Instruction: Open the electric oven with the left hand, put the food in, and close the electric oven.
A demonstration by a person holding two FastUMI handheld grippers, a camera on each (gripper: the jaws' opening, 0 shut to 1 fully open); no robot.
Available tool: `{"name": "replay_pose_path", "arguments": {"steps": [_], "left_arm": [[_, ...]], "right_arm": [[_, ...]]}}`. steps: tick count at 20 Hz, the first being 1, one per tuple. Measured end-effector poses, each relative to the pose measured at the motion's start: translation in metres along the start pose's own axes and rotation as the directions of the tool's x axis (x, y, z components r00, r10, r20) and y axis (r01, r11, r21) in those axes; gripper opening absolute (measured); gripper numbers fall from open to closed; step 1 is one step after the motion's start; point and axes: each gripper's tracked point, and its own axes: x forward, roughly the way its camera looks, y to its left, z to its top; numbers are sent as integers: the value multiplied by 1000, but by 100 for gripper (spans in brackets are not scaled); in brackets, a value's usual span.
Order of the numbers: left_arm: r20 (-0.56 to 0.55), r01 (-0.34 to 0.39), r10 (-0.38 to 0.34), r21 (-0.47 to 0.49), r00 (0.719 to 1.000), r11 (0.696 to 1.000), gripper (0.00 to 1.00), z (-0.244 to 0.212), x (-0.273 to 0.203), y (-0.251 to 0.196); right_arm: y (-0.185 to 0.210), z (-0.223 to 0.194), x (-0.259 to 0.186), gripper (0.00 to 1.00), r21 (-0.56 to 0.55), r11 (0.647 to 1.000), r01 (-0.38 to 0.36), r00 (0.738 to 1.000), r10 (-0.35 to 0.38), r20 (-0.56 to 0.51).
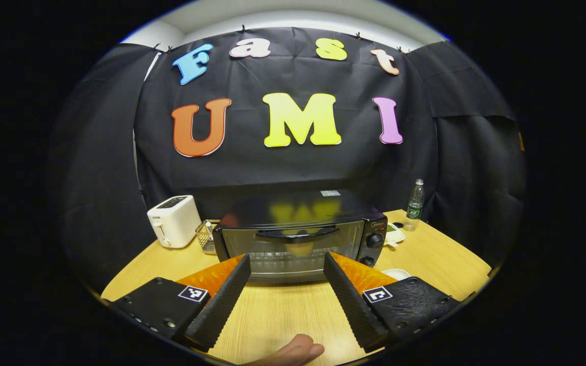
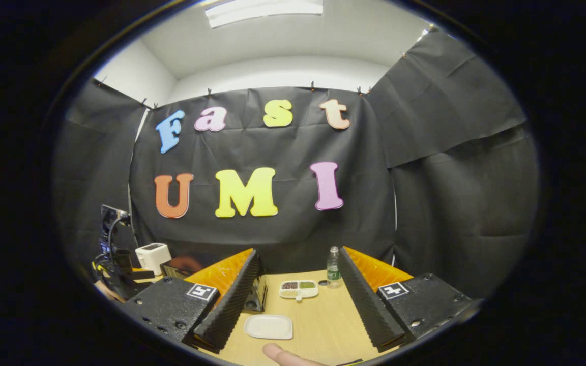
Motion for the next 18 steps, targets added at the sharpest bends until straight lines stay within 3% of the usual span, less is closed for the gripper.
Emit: {"name": "replay_pose_path", "arguments": {"steps": [5, 6, 7, 9, 10, 11, 12, 13, 17, 18], "left_arm": [[69, -70, 70, 2, 995, 998, 95, 34, -45, 13], [72, -80, 80, -3, 994, 997, 95, 37, -55, 16], [79, -87, 87, -9, 993, 996, 95, 43, -65, 17], [93, -91, 93, -23, 991, 996, 95, 53, -89, 16], [120, -88, 91, -25, 989, 996, 95, 61, -100, 15], [145, -87, 89, -25, 985, 996, 95, 71, -111, 14], [168, -84, 88, -26, 982, 996, 95, 79, -123, 13], [186, -81, 84, -27, 979, 996, 95, 86, -133, 10], [262, -70, 70, -10, 962, 998, 94, 108, -169, 1], [280, -80, 80, -9, 957, 997, 94, 113, -178, 1]], "right_arm": [[-7, 8, -14, 94, 0, 1000, 24, 1000, -24, 10], [-8, 10, -17, 100, 0, 1000, 28, 1000, -28, 13], [-8, 11, -20, 94, 0, 1000, 31, 999, -31, 15], [-6, 11, -26, 100, -3, 1000, 23, 1000, -23, 20], [-6, 12, -28, 94, -6, 1000, 22, 1000, -22, 21], [-7, 10, -30, 100, -11, 1000, 20, 1000, -20, 21], [-6, 10, -31, 94, -11, 1000, 16, 1000, -16, 20], [-7, 8, -32, 100, -11, 1000, 15, 1000, -15, 17], [-11, 6, -36, 94, -12, 1000, 20, 1000, -19, 16], [-12, 4, -38, 100, -16, 1000, 21, 1000, -20, 14]]}}
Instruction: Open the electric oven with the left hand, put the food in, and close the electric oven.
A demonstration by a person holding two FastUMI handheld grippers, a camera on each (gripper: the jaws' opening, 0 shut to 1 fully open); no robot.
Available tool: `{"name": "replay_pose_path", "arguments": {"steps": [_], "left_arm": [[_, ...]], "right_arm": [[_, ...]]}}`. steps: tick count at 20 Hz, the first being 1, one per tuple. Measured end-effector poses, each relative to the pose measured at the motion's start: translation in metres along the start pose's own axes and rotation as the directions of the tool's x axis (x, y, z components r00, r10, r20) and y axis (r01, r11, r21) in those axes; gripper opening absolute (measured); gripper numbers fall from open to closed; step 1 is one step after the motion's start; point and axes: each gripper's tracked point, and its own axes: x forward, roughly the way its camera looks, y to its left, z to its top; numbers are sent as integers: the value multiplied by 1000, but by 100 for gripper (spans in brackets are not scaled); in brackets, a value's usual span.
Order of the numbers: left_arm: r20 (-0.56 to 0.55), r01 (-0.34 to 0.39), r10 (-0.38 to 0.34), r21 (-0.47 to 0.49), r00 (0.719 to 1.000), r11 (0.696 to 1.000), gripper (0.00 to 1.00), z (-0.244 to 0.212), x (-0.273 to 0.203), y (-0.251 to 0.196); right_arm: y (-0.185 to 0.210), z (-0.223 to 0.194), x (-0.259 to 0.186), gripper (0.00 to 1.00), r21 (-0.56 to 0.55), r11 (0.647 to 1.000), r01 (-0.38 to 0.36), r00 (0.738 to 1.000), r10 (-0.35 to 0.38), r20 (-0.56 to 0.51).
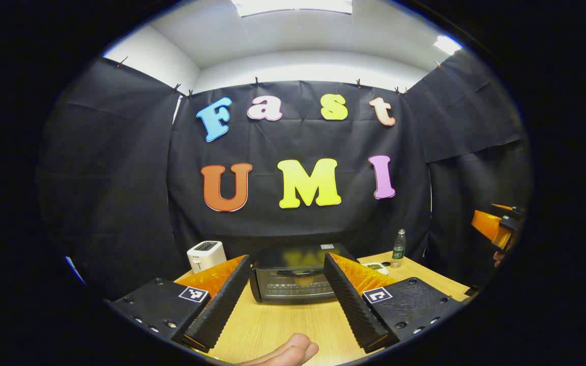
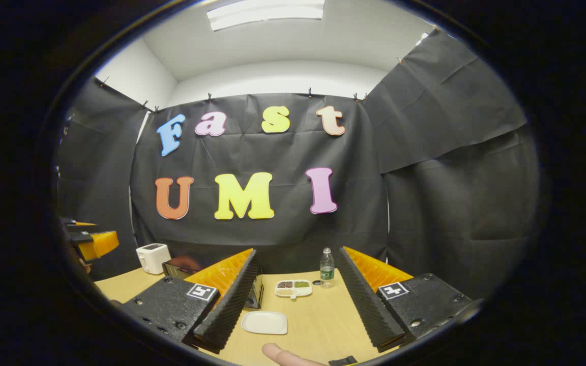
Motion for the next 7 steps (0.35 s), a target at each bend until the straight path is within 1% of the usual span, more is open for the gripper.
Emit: {"name": "replay_pose_path", "arguments": {"steps": [1, 2, 3, 4, 5, 6, 7], "left_arm": [[12, 0, 0, -2, 1000, 1000, 94, 3, -6, -1], [18, 1, -1, -10, 1000, 1000, 94, 2, -10, -4], [13, 1, 0, -19, 1000, 1000, 94, -2, -15, -5], [7, -7, 7, -27, 1000, 1000, 94, -6, -20, -3], [4, -17, 18, -29, 1000, 999, 94, -10, -24, -1], [-7, -23, 23, -33, 1000, 999, 94, -14, -25, 0], [-17, -20, 19, -37, 1000, 999, 94, -18, -28, -1]], "right_arm": [[-1, -2, -1, 95, -3, 1000, -1, 1000, 1, -1], [-1, -4, -2, 100, -5, 1000, -1, 1000, 1, -5], [-2, -9, -2, 94, -7, 1000, -3, 1000, 3, -10], [-4, -11, -1, 100, -8, 1000, -2, 1000, 2, -15], [-6, -13, -1, 100, -7, 1000, -2, 1000, 1, -23], [-7, -16, -1, 94, -9, 1000, -5, 1000, 4, -29], [-9, -19, 0, 94, -10, 1000, -2, 999, 2, -37]]}}
